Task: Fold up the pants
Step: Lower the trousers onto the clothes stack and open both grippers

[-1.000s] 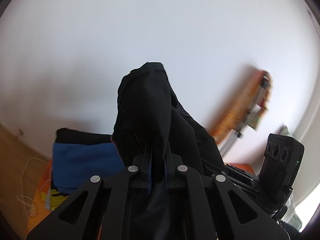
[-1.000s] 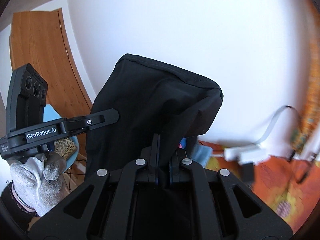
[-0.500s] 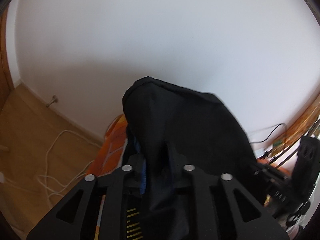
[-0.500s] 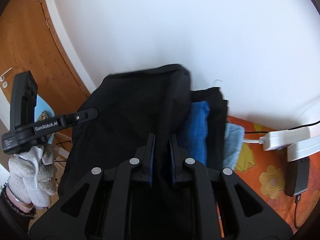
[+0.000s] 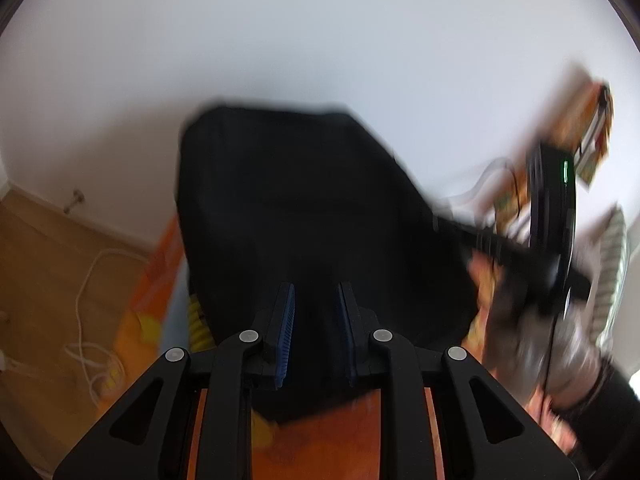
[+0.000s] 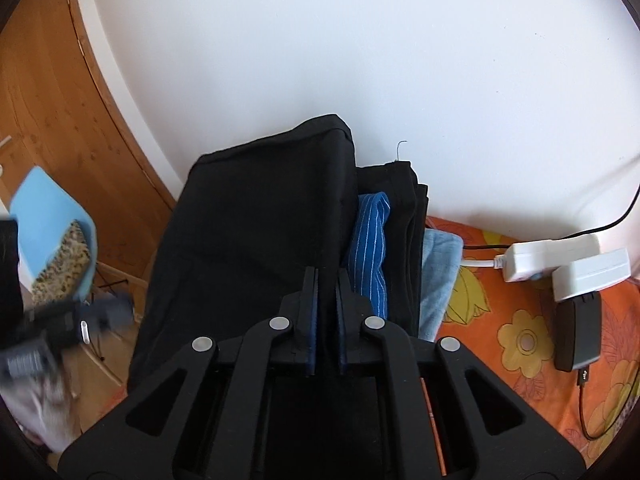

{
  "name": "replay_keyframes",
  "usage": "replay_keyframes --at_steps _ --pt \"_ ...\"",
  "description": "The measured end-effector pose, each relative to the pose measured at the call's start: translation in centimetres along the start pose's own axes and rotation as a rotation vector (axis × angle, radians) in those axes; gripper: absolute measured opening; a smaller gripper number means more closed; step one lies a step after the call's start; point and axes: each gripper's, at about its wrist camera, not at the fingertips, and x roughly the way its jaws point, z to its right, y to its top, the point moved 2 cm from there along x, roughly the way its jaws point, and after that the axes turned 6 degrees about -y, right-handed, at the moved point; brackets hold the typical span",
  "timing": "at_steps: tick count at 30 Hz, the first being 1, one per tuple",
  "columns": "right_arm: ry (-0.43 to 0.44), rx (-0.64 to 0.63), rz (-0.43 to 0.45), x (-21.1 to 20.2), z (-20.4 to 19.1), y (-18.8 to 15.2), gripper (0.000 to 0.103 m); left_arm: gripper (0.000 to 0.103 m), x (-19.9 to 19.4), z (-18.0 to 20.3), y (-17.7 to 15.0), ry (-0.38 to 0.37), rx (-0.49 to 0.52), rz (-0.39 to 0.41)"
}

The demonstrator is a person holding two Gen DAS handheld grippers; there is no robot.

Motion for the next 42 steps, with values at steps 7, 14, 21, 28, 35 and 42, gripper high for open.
replay_keyframes --at_steps 7,14,21,28,35,42 --pt "0.05 -0.01 -0.004 -0.7 0.5 0.9 0.008 0.02 0.3 -2.1 -0.6 0.028 -0.044 -0.017" --pt "0.087 0.0 0.025 -0.8 0.2 4.0 0.039 0.061 -1.4 -6.8 5.9 0.025 -0.224 0.136" --pt "0.082 0.02 -0.053 2.4 0.0 4.6 0.039 0.062 3.3 -9.9 6.6 0.057 -0.362 0.096" --pt "0.04 -0.013 0.006 1.7 -0.1 3.5 0.007 0.022 4.8 -8.1 8.2 0.133 -0.252 0.132" --pt "-0.056 0.074 0.103 -0.3 2.2 1.7 0.005 0.014 5.9 -5.4 11.1 0.155 -0.151 0.175" --pt "-0.102 0.084 0.039 0.3 3.7 1.9 0.021 0.016 5.1 -5.6 11.7 0.209 -0.162 0.152"
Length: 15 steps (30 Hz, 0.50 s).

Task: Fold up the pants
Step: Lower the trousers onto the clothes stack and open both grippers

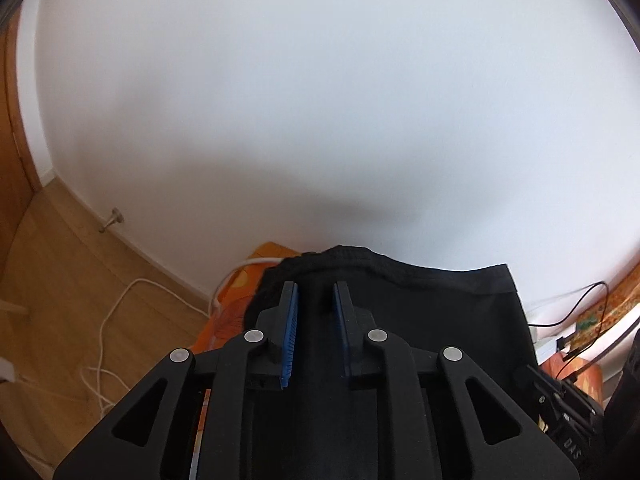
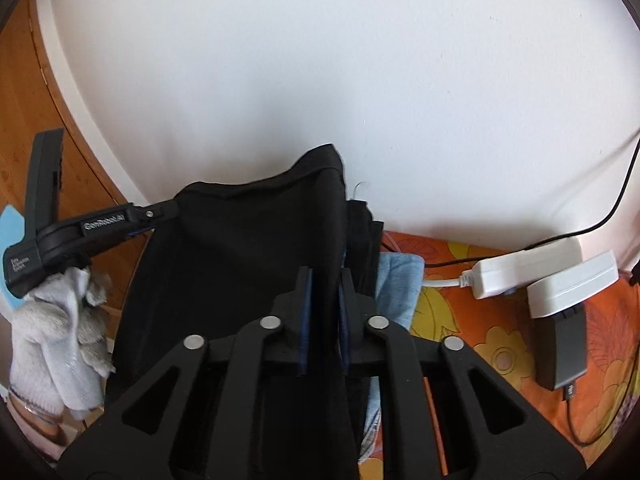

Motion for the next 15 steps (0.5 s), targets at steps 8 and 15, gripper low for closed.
replay_keyframes --at_steps 8,15 --pt "0.076 -0.073 0.033 -4.7 -0.4 -1.1 0.03 0.033 -7.0 0.3 -6.0 -0.06 0.096 -0.048" --pt "0.09 -0.166 0.038 -10.4 -1.3 -4.5 0.046 0.038 -12.0 2.1 -12.7 -0.078 0.098 -0.052"
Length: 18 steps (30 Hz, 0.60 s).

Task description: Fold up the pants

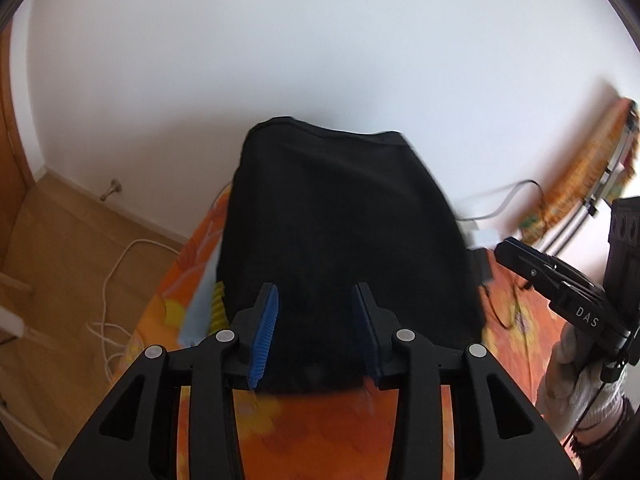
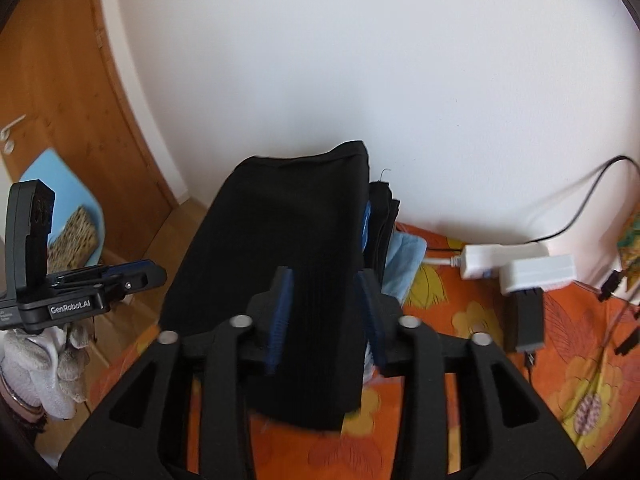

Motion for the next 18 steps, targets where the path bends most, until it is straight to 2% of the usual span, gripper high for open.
replay_keyframes --at_steps 3,6,9,14,18 --pt "0.006 -0.012 0.015 -4.0 -0.5 -1.4 0.049 0.049 -2.6 1.9 -1.1 0.022 0.025 0.055" --pt "0.006 -0.008 0.033 -6.8 -0.7 -2.2 0.054 0.052 -6.1 3.9 -2.0 0.037 0.041 0.121" --pt "-0.003 -0.01 0.083 -11.6 -0.8 -3.0 0.066 0.057 -9.4 6.2 -3.2 0.068 0.087 0.175" --pt "0.018 0.032 0.144 -18.5 -0.7 -4.5 0.084 0.066 -13.7 9.6 -5.7 0.068 0.127 0.213" --pt "0.014 0.037 0.192 -24.2 -0.7 -5.5 0.086 0.071 -17.1 12.4 -7.6 0.079 0.166 0.253"
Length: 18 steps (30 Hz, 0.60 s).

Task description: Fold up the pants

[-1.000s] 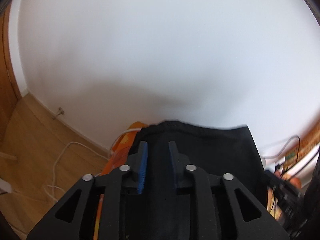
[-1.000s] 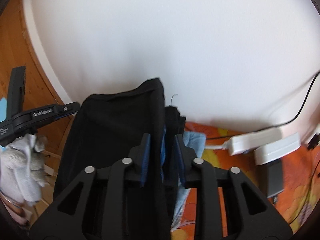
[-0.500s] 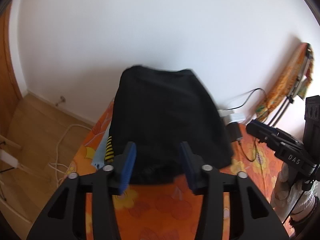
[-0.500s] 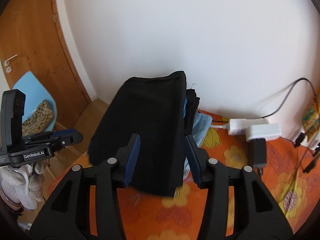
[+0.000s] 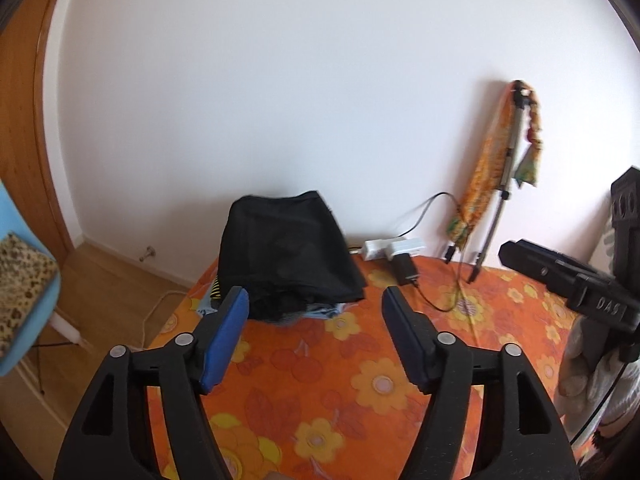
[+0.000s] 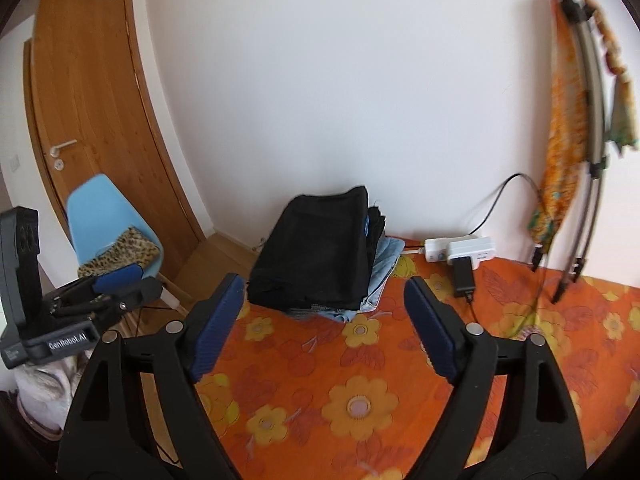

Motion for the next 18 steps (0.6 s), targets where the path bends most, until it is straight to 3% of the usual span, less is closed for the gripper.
replay_keyframes --at_steps 9,18 --pt "-0.022 -0.034 0.099 -11.8 0.0 0.0 0.092 0.079 -6.3 5.1 -0.8 -0.022 0.032 0.061" --pt "-0.061 -0.068 0.163 -18.6 0.1 -0.3 0.102 0.083 -10.5 8.0 -1.8 -0.009 0.042 0.102"
